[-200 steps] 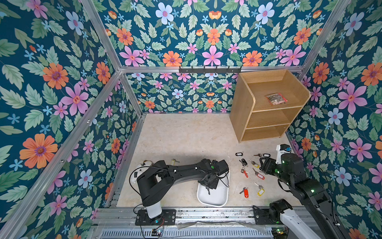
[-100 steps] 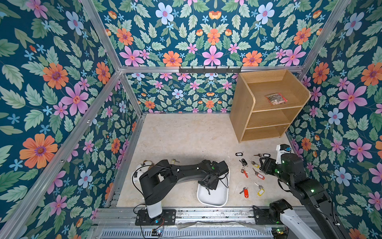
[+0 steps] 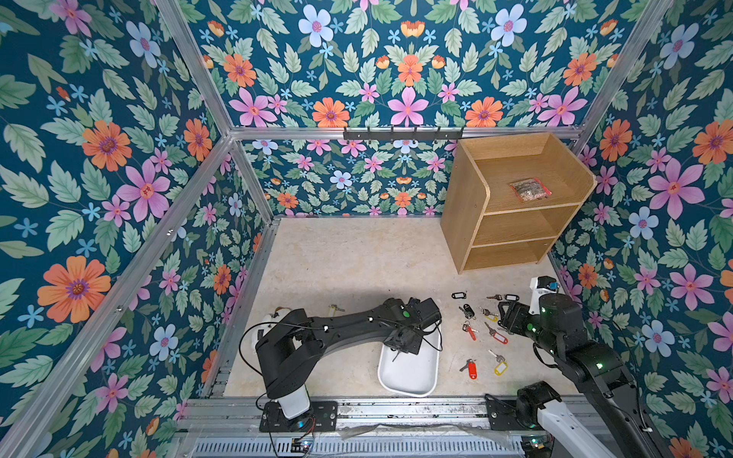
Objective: Take the keys out of the storage box
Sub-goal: Pick up the key from the storage box, then place the key at the center of the board.
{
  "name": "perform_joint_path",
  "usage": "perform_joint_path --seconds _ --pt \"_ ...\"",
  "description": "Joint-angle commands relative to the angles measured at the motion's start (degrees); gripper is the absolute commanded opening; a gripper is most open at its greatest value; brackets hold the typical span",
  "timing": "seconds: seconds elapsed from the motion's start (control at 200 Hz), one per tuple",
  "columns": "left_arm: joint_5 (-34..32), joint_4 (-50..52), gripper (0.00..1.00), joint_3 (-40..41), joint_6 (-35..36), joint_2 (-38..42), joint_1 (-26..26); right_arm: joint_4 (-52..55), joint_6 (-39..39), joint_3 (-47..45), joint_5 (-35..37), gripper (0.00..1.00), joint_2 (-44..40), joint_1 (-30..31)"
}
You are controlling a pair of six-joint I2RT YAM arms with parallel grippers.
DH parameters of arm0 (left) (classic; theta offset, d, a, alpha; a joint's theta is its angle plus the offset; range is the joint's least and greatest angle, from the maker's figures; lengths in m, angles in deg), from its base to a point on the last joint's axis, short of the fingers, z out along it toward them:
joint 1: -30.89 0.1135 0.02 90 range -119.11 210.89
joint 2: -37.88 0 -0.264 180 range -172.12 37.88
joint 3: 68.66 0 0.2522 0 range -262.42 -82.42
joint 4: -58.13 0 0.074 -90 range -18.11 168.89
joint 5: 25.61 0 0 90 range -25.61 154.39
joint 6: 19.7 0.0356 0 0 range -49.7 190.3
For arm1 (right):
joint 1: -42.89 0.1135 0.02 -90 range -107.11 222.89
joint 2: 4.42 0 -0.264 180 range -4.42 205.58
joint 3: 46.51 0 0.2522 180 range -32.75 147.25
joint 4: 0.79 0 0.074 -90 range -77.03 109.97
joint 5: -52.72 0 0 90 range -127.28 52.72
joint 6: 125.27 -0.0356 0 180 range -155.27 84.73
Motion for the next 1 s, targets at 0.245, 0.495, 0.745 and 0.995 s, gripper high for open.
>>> perform_joint_path --seconds 0.245,0.495,0.745,0.995 --pt "-4.4 4.8 0.00 -1.1 -1.3 13.2 14.6 -0.6 -0.4 -0.4 0.9 0.63 -0.1 0.1" --pt "-1.2 1.4 0.00 -2.5 10.1 7.1 34.5 -0.6 -0.5 -0.3 1.2 0.63 0.1 0.0" --pt "5.7 -6.0 0.00 -5.2 10.9 -6.2 40.1 -0.4 -1.2 -0.3 2.3 0.63 -0.9 0.0" --pt "6.5 -8.5 0.72 -7.5 11.6 -11.4 40.7 -0.4 -1.2 -0.3 2.3 0.64 -1.2 0.1"
